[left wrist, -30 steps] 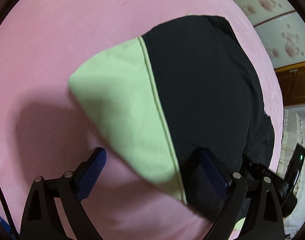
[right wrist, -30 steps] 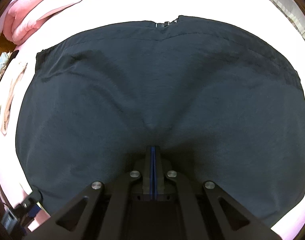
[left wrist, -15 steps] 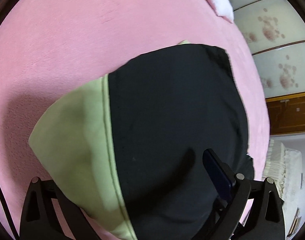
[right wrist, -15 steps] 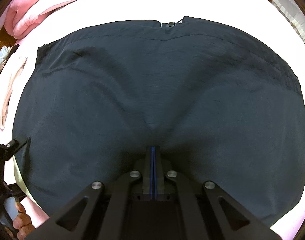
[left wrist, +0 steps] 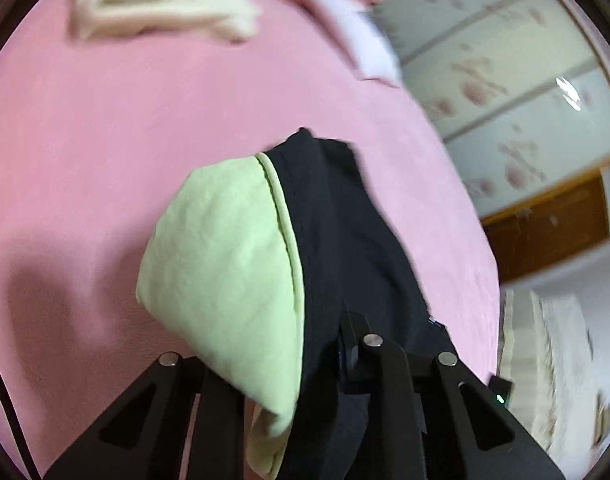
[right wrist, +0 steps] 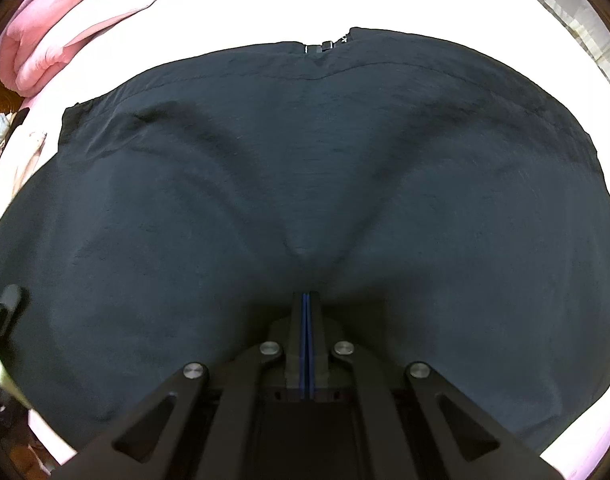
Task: Fold large clothes
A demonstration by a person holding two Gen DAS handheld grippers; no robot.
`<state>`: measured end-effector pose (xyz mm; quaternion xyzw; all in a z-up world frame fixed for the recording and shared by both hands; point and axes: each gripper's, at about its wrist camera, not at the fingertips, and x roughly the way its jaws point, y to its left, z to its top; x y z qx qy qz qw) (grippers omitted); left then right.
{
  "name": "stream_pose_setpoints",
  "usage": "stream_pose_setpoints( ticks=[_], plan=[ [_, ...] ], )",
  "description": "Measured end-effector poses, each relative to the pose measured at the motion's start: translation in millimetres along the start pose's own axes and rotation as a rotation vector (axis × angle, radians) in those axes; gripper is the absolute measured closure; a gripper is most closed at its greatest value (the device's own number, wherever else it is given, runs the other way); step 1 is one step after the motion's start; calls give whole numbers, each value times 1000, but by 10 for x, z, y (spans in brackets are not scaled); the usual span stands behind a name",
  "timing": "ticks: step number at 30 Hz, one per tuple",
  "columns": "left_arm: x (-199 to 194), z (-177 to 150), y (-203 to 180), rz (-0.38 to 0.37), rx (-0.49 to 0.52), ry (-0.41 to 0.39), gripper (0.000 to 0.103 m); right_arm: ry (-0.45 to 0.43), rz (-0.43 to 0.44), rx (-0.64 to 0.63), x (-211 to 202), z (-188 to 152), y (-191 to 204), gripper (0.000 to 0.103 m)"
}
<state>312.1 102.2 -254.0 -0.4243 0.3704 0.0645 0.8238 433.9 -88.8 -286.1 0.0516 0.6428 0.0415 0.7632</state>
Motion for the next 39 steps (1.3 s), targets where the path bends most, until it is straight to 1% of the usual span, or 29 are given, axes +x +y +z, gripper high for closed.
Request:
stream_pose_setpoints(
  ticks=[1,3,4,6,8,10,13,15,17,19,21,22,24,27,28,30,32,33,35,36,37,39],
  plan=[
    [-41,-19,-34,-18,22,-3,90,-4,11,2,-7,-10,-46,103],
    [-150,-42,-246,-94,84,-6,92,-11,42,18,-11,-29,-117,103],
    [-214,-44,-317,-119,107,-10,93,-14,66,33,-13,-38,-169,103],
    [-356,-95,-575,-194,183,-16,94,-26,118,66,-18,-57,-284,103],
    [-463,-169,-782,-245,258,-5,94,-48,151,66,-25,-94,-349,103],
    [-511,-281,-1031,-279,339,1,95,-71,185,51,-34,-137,-414,103],
    [-508,-457,-1267,-328,389,33,95,-73,258,66,-28,-156,-562,103],
    [-480,-641,-1486,-371,422,59,95,-58,334,95,-16,-151,-709,103],
    [-462,-799,-1697,-400,468,87,95,-27,435,158,3,-151,-963,103],
    [-470,-983,-1879,-426,520,110,95,-14,491,232,-17,-167,-1261,103],
    [-466,-1267,-2065,-456,576,155,95,-36,546,306,-117,-205,-1675,103],
    [-447,-1365,-2112,-460,586,170,95,-51,540,316,-160,-226,-1825,103],
    [-342,-1691,-2241,-471,613,242,95,-91,482,325,-312,-269,-2228,103],
    [-188,-2060,-2309,-470,632,314,95,-119,378,353,-524,-356,-2888,103],
    [-110,-2195,-2316,-454,646,342,95,-125,349,363,-567,-391,-3061,103],
    [98,-2444,-2299,-396,685,390,95,-144,305,395,-675,-474,-3465,103],
    [296,-2717,-2226,-309,747,447,94,-155,271,430,-760,-519,-3745,103],
    [363,-2827,-2221,-266,792,457,93,-160,249,452,-821,-549,-3922,103],
    [385,-2986,-2249,-218,868,474,84,-165,243,469,-890,-568,-4091,103],
    [386,-3032,-2276,-205,893,484,71,-165,246,470,-931,-577,-4152,103],
    [366,-3076,-2305,-207,909,512,51,-162,254,462,-965,-574,-4188,103],
    [338,-3071,-2364,-230,907,596,28,-155,291,438,-1035,-518,-4138,103]
  ],
)
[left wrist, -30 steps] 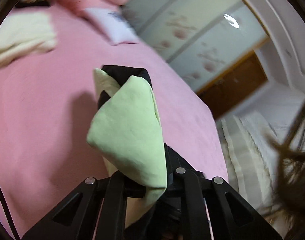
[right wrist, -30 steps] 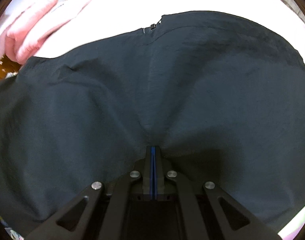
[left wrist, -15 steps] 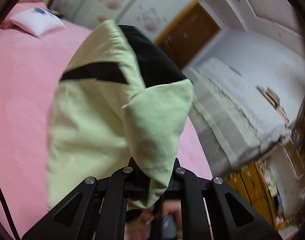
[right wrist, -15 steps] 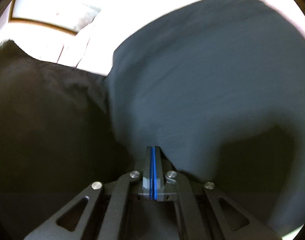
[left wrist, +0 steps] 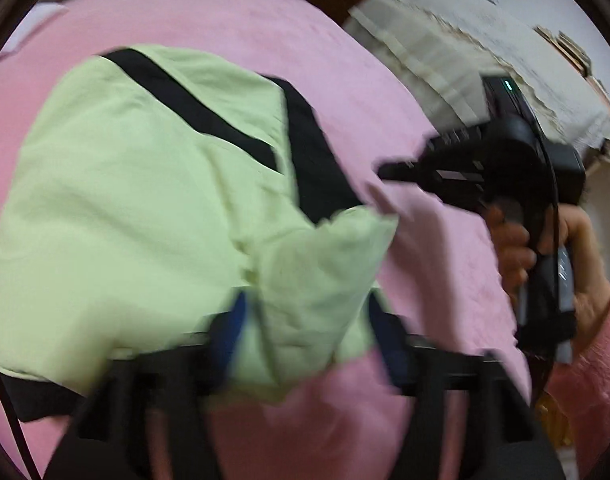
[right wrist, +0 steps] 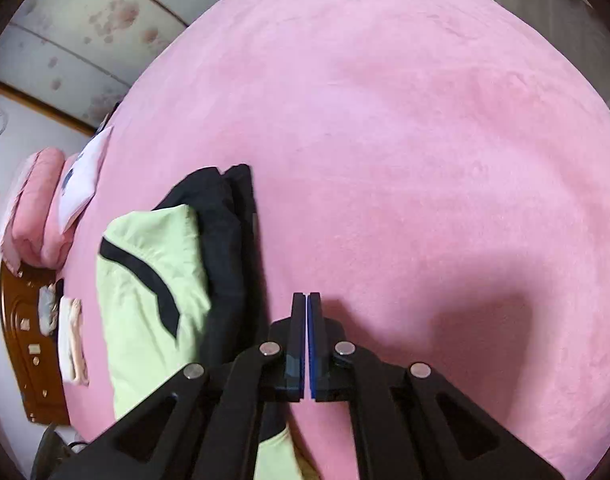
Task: Fold large clothes
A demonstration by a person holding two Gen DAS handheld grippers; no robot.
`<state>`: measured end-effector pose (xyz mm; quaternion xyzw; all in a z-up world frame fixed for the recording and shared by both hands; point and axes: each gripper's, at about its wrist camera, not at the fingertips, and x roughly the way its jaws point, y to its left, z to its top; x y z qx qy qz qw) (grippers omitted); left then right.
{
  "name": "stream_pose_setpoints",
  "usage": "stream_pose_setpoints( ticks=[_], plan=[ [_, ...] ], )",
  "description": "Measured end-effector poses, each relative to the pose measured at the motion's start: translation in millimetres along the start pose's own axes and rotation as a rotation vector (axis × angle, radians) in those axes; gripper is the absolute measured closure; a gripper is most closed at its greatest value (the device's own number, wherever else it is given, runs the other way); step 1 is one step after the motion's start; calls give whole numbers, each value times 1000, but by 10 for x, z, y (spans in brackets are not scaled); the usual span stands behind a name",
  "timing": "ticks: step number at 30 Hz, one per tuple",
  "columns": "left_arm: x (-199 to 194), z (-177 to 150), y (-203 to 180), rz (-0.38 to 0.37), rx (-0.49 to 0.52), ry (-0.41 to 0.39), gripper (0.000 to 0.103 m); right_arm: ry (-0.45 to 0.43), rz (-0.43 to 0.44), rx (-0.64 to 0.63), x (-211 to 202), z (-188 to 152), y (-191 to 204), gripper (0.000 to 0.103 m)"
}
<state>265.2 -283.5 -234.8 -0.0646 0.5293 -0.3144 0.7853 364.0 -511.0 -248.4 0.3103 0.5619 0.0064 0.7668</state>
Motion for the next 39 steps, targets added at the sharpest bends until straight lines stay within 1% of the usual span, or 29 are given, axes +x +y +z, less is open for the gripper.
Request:
stream_pose_setpoints(
  ticks=[1,2,4,6,7,8,9,11,13,14,15,17,18,19,20,22,23,25,26,27,28,30,32,34,35,36,37,38,39],
  plan=[
    [-36,50,10,-7,0,12,27,11,35,-6,-18,12,28,99],
    [-77,67,-33,-2,6,32,27,31,81,-13,-13,1,94,99],
    [-143,92,-100,26,18,62,21,59,136,-32,-1,-67,204,99],
    [-284,62,-151,65,26,78,18,97,172,-55,82,-101,415,98],
    [-347,59,-88,75,23,80,18,119,178,-62,178,-111,636,93],
    [-426,-20,-58,90,16,83,18,143,186,-64,229,-128,685,85],
    [-472,-6,-29,101,5,86,18,165,197,-64,296,-137,741,81],
    [-617,23,92,119,-29,90,18,202,206,-71,372,-150,882,67],
    [-727,12,181,151,-54,91,18,249,132,-106,577,-208,987,64],
    [-808,8,248,175,-72,84,18,274,48,-139,673,-226,1038,63],
    [-892,6,321,193,-89,76,18,284,9,-159,725,-241,1046,63],
    [-990,24,438,217,-121,61,18,272,8,-170,798,-256,1078,64],
    [-1043,25,506,227,-142,48,18,255,16,-176,793,-264,1093,69],
    [-1072,39,553,232,-157,39,18,238,23,-200,778,-270,1125,96],
    [-1110,42,603,238,-177,29,18,219,31,-232,740,-272,1159,100],
    [-1191,49,672,244,-206,12,18,165,40,-264,616,-255,1197,100],
    [-1220,57,705,252,-218,-1,18,124,54,-272,505,-226,1210,100],
    [-1258,67,745,271,-231,-15,18,62,88,-268,280,-192,1205,101],
    [-1277,67,759,278,-233,-19,18,30,90,-264,165,-179,1207,101],
    [-1285,68,767,282,-233,-21,18,-1,81,-268,78,-176,1210,101],
    [-1297,64,769,290,-228,-21,18,-27,53,-279,6,-168,1202,101],
    [-1315,54,761,308,-218,-18,18,-52,-6,-265,-68,-158,1137,101],
    [-1303,52,748,316,-212,-17,18,-44,-45,-209,-48,-122,963,101],
    [-1281,46,744,323,-210,-13,18,-2,-81,-120,72,-83,704,101],
    [-1280,40,744,326,-210,-8,18,31,-95,-95,152,-89,594,100],
    [-1261,29,753,336,-208,3,18,46,-99,-80,186,-87,501,100],
    [-1251,27,755,342,-206,10,18,49,-103,-65,226,-106,434,97],
    [-1214,19,782,352,-205,20,18,60,-126,-76,259,-128,418,96],
    [-1203,9,795,360,-203,28,18,65,-147,-96,268,-132,433,88]
  ],
)
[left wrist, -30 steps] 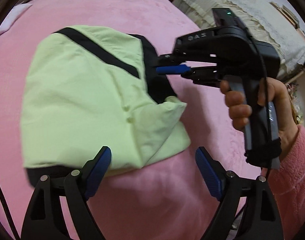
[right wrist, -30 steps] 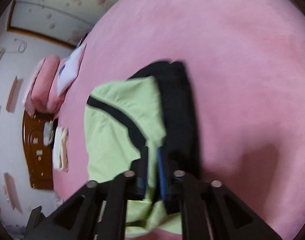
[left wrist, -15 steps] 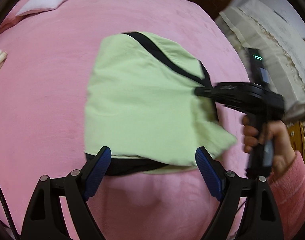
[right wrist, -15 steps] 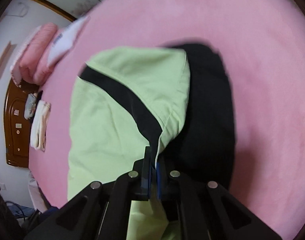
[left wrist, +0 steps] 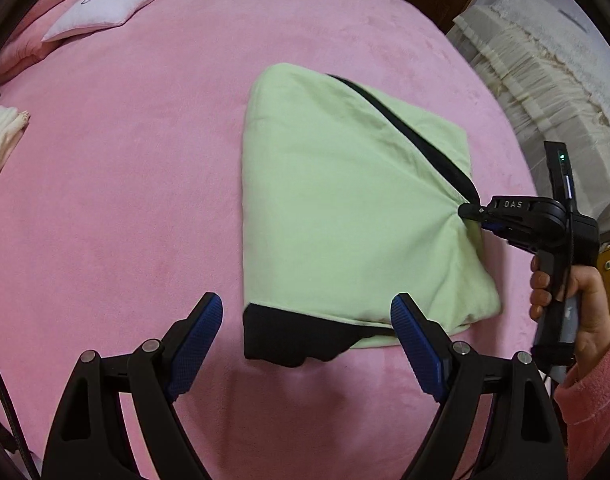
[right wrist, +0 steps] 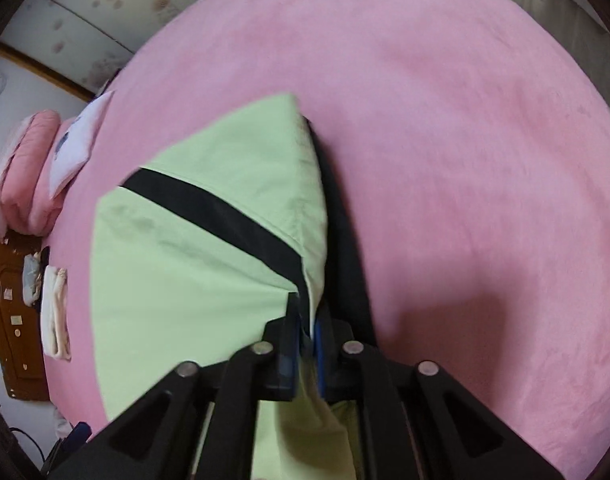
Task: Fold large clothes
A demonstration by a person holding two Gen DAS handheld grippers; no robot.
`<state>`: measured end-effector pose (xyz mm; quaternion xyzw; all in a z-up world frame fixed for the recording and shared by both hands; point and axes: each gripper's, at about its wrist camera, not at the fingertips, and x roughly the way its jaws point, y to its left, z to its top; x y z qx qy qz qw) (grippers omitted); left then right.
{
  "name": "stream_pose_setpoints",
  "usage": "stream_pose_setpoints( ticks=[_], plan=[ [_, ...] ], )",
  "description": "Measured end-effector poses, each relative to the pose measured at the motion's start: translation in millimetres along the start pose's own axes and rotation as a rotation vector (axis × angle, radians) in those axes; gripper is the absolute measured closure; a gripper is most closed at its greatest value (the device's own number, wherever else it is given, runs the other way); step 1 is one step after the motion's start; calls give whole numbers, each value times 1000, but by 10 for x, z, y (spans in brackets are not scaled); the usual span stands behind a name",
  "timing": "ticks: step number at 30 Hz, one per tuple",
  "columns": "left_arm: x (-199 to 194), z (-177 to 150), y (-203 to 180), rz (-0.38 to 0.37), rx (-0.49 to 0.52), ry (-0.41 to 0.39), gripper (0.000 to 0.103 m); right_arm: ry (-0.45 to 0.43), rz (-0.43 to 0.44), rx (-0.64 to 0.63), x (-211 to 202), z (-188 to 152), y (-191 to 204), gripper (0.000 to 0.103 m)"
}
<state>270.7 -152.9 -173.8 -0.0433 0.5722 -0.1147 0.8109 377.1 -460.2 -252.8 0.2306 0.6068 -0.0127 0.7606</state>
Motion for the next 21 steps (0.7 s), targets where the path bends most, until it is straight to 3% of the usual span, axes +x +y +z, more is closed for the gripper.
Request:
stream_pose_setpoints(
  ticks=[2,4,9,11,12,14,15,17,19,21],
  plan=[
    [5,-15,21,14,0,4,18,-19,-26,-31,-27,-23,61,68],
    [-2,-28,37,21,-6,7,18,-53,-42,-33,-76,-19,91,58],
    [-56,-61,112,45,-21,-5,18,-20,-83,-49,40,61,13,47],
    [-60,-45,154,55,-27,-11,18,7,-57,-42,147,97,35,47],
    [-61,-40,192,66,-28,-11,18,8,-29,-32,179,114,73,47],
    [-45,-11,230,90,-35,-12,18,-12,50,-8,169,146,105,81],
    [-27,12,247,100,-39,-14,18,-19,32,-15,141,137,124,81],
    [-29,42,308,116,-56,-20,18,-16,32,-83,126,136,246,97],
    [-64,68,395,129,-78,-26,18,9,70,-117,123,120,354,98],
    [-90,77,458,138,-100,-30,18,30,163,-127,95,127,476,99]
  ],
)
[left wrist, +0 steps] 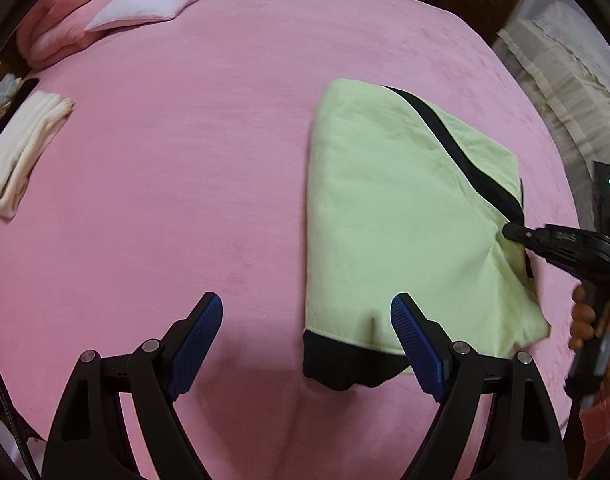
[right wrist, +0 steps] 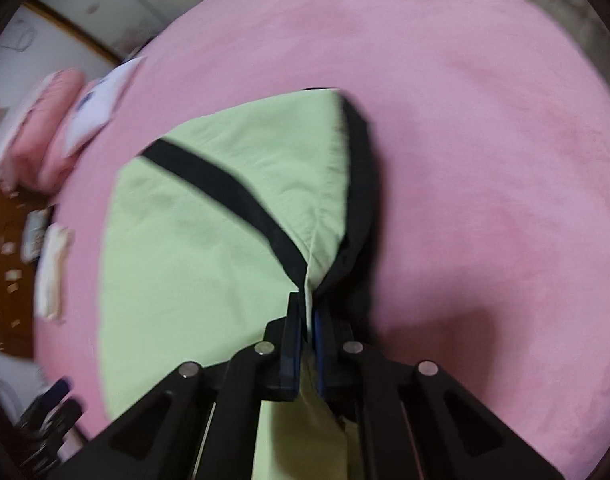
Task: Fold large clothes
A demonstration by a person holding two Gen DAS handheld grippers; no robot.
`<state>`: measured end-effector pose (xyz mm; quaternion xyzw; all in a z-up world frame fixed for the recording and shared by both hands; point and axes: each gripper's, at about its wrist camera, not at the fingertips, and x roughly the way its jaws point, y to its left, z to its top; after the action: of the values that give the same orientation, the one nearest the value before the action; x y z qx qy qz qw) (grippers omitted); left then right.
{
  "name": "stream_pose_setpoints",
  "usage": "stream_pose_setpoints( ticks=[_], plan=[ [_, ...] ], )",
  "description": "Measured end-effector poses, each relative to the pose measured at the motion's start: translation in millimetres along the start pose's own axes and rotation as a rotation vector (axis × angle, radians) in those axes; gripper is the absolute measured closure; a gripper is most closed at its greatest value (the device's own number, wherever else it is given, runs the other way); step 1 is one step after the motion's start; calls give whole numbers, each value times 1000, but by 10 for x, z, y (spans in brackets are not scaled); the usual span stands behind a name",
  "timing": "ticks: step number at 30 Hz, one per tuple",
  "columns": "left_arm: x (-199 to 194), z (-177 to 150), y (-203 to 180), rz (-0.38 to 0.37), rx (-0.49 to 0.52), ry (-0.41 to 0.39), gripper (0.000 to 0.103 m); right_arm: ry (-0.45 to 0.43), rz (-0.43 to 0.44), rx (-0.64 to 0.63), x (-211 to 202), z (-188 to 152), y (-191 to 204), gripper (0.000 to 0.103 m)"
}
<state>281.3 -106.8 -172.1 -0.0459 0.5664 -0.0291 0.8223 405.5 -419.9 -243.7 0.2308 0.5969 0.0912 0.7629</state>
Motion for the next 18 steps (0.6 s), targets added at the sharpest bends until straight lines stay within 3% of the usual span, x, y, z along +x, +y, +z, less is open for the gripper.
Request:
stream_pose_setpoints(
  ticks=[7,10,12,13,15,17,18],
  plan=[
    [67,62,148,61,-52,19,18,12,272,-61,-25,54,675,99],
    [44,79,145,70,-48,18,18,-3,443,-9,-191,30,681,99],
    [22,73,125,77,-38,21,18,-51,529,61,-328,27,470,99],
    [22,77,114,82,-33,23,18,-78,520,89,-389,2,311,99],
    [28,77,73,82,-24,21,18,-110,367,106,-430,3,-4,99],
    [49,76,42,83,-19,18,18,-70,208,99,-276,-2,-290,99],
    [67,76,0,83,-13,20,18,-54,174,104,-201,-12,-374,99]
  ],
)
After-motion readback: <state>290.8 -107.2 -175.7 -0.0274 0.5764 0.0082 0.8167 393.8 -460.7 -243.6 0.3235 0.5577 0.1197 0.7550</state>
